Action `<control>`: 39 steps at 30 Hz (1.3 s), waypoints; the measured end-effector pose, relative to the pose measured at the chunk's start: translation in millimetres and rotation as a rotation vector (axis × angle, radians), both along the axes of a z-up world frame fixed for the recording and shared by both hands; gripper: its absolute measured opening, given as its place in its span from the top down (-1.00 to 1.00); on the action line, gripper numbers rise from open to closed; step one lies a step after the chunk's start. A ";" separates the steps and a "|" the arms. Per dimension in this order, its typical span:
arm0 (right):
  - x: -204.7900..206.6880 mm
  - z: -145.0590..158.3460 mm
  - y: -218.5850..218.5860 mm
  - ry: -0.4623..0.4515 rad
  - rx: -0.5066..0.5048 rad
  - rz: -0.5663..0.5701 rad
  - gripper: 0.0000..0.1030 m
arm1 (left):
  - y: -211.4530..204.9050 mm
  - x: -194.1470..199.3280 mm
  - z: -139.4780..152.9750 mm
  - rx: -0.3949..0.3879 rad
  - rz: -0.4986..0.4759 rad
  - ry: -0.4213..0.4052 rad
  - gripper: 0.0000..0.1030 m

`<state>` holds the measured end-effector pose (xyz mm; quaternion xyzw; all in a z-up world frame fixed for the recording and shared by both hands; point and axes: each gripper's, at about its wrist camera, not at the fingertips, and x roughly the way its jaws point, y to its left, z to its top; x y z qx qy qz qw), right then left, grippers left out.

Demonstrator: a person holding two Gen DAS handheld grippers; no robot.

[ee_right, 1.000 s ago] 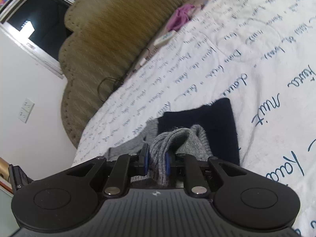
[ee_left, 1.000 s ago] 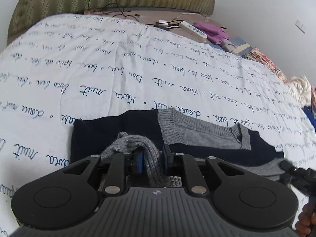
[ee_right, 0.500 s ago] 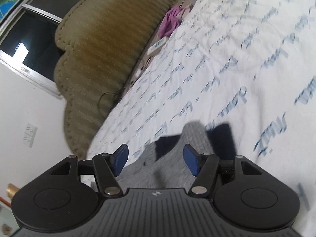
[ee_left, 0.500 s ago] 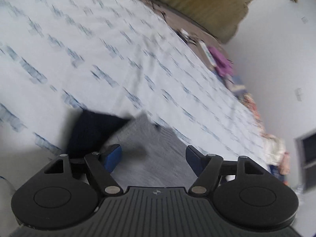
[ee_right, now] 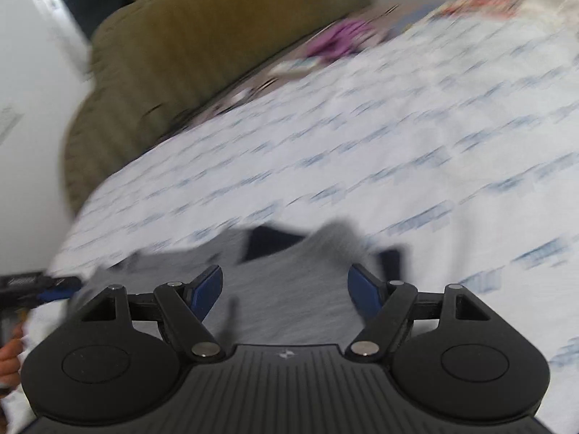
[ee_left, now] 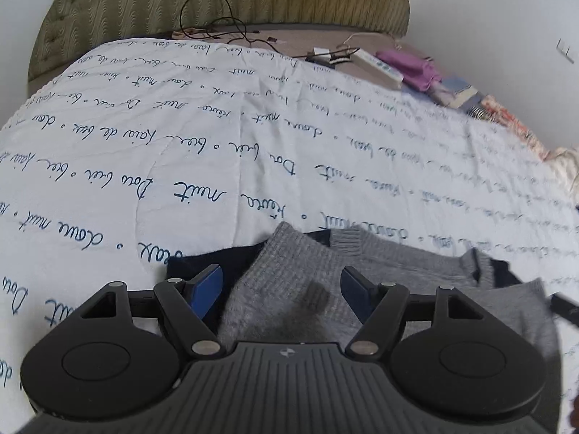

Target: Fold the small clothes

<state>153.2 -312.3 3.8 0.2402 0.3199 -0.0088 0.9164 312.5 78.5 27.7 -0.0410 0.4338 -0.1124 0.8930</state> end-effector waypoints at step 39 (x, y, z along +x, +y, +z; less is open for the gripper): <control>-8.2 3.1 27.4 0.017 -0.243 -0.005 0.35 | -10.4 -49.5 0.8 0.326 0.041 -0.235 -0.46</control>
